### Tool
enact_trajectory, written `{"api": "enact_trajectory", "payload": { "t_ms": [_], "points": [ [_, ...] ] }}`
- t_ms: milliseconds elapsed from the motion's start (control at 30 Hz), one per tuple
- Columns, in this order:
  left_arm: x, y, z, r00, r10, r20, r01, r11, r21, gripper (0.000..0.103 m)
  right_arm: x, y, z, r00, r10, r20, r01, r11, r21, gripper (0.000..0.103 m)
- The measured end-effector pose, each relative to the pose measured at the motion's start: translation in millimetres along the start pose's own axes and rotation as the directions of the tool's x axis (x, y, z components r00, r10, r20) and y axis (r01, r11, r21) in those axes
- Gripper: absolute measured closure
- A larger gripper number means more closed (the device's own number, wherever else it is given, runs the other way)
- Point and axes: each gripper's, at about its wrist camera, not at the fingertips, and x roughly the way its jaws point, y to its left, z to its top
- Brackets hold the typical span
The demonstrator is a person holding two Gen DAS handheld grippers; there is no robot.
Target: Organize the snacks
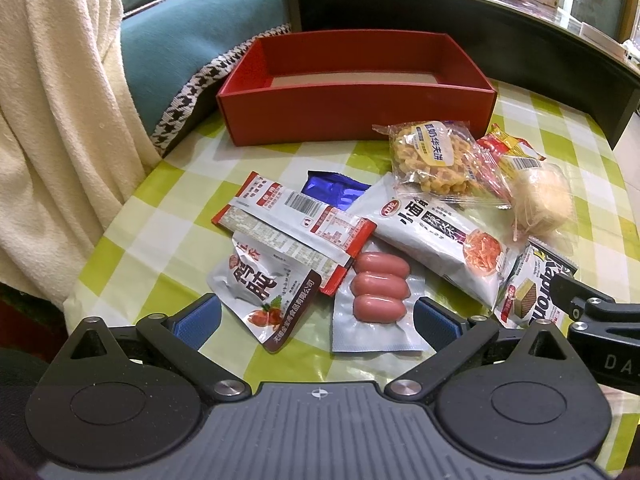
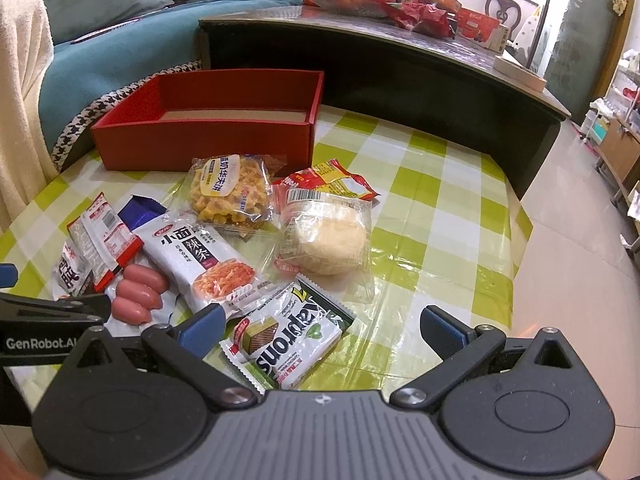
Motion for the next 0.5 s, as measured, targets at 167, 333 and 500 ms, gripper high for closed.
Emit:
{"api": "enact_trajectory", "payload": {
  "t_ms": [167,333,500],
  "points": [
    [0.4,0.6,-0.1,1.0,-0.005,-0.004,0.005,1.0,0.001,0.0,0.3,0.5,0.1,1.0,-0.002,-0.001,0.002,1.0,-0.003,0.0],
    [0.5,1.1,0.8,1.0,-0.015,-0.009,0.015,1.0,0.003,0.0,0.7,1.2,-0.6,1.0,-0.003,-0.003,0.003,1.0,-0.008,0.0],
    [0.5,1.4,1.1,1.0,-0.026,-0.013,0.026,1.0,0.006,0.0,1.3,1.7,-0.7,1.0,-0.006,-0.006,0.006,1.0,-0.013,0.0]
  ]
}}
